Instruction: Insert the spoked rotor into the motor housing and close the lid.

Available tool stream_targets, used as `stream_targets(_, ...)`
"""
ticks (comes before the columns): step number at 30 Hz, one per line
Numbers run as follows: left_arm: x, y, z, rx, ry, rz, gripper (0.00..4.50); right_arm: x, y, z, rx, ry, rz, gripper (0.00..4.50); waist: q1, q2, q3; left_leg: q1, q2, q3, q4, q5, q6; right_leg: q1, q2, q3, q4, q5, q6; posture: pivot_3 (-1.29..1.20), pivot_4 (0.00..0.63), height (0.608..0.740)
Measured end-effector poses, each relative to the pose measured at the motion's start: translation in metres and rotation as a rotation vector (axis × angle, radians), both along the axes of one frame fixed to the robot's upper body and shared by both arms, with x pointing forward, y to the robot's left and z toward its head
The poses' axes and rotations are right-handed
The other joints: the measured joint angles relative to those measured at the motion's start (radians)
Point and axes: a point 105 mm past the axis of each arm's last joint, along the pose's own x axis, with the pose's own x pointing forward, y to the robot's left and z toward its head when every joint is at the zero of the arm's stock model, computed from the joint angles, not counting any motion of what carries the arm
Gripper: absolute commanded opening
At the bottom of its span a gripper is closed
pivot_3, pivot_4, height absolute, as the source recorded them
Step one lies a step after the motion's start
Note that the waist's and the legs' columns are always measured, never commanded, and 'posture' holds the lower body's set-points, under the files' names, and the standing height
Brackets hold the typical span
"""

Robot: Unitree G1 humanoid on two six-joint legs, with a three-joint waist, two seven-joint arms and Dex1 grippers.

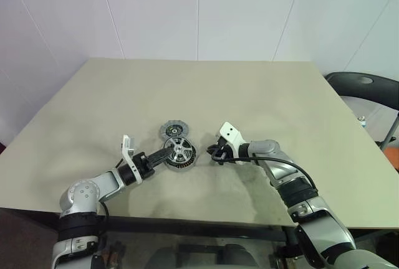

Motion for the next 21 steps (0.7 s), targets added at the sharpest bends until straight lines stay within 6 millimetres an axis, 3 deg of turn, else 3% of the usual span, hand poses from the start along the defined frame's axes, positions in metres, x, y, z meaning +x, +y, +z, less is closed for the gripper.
stream_targets(1, 0.001, 0.0, 0.001, 0.003, -0.008, 0.0, 2.39, 0.0, 0.0, 0.0, 0.0, -0.001, -0.001, 0.33, 0.0, 0.0, 0.0, 0.0, 0.0, 0.0, 0.0, 0.0, 0.0, 0.0, 0.0, 0.0, 0.0, 0.0, 0.0, 0.0, 0.0, 0.74)
stream_targets(13, -0.009, 0.008, -0.001, 0.037, 0.001, -0.018, 2.39, 0.001, 0.0, 0.0, -0.006, -0.007, -0.002, 0.33, -0.001, 0.0, 0.0, 0.0, 0.0, 0.0, 0.0, 0.0, 0.0, 0.0, 0.0, 0.0, 0.0, 0.0, 0.0, 0.0, 0.0, 0.74)
stream_targets(21, -0.024, 0.042, -0.002, 0.119, 0.023, 0.0, 2.39, 0.001, 0.0, -0.001, -0.013, -0.021, 0.002, 0.33, -0.003, 0.001, 0.0, 0.0, 0.0, 0.0, -0.001, 0.0, 0.0, -0.001, 0.0, 0.0, 0.0, 0.0, 0.0, 0.0, 0.0, 0.74)
